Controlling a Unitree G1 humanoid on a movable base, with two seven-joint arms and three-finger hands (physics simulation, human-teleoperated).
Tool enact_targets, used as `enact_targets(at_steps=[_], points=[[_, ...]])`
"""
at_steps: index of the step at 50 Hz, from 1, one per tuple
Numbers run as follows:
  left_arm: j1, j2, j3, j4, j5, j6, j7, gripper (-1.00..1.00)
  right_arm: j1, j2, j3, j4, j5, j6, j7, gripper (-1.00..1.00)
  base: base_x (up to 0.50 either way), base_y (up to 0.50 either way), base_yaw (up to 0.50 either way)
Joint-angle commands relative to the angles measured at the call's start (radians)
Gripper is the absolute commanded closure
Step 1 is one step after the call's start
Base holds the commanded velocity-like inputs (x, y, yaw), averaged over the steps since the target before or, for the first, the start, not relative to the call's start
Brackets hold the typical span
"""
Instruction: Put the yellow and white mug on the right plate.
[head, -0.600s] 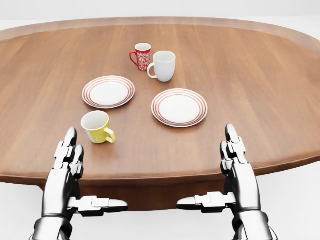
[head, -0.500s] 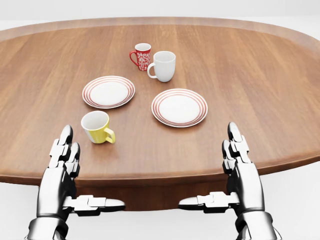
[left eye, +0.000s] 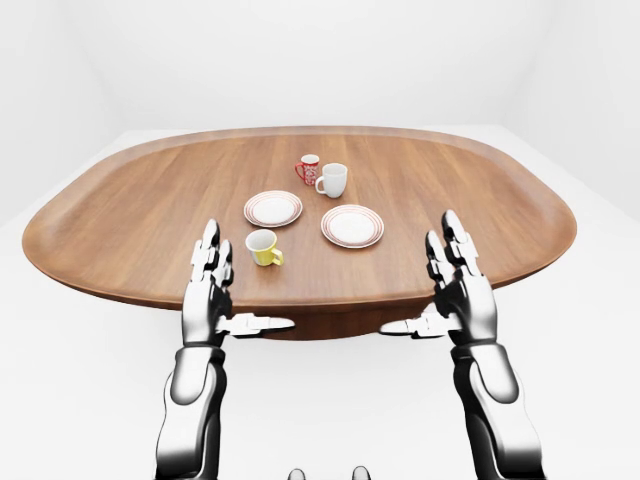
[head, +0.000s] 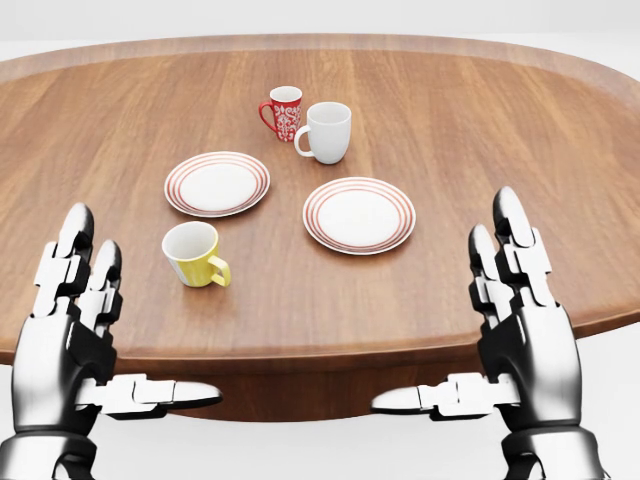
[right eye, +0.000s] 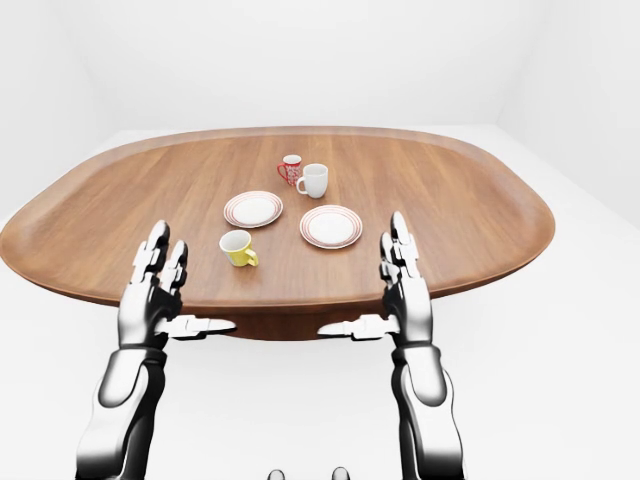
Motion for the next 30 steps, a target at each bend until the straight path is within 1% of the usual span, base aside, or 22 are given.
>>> enact_targets(at_steps=[1, 7, 16, 21, 30], points=[[0.015, 0.003, 0.01, -0.092, 0.009, 0.0, -0.009, -1.0, 0.017, -0.001, -0.006, -0.124, 0.0, 0.0, 0.008, -1.0, 0.0, 0.0, 0.0], [0.018, 0.004, 0.021, -0.14, 0.011, 0.0, -0.016, -1.0, 0.017, -0.002, -0.009, -0.168, -0.008, 0.0, 0.01, -1.0, 0.0, 0.0, 0.0], [0.018, 0.002, 0.028, -0.157, 0.012, 0.0, -0.021, -1.0, 0.025, -0.001, -0.011, -0.212, -0.013, 0.0, 0.019, -1.0, 0.0, 0.0, 0.0], [0.015, 0.002, 0.033, -0.16, 0.012, 0.0, -0.021, -1.0, 0.033, 0.001, -0.015, -0.241, -0.007, 0.0, 0.028, -1.0, 0.44, 0.0, 0.0], [0.017, 0.001, 0.033, -0.152, 0.012, 0.0, -0.022, -1.0, 0.04, 0.004, -0.01, -0.22, -0.011, 0.0, 0.031, -1.0, 0.5, 0.0, 0.0]])
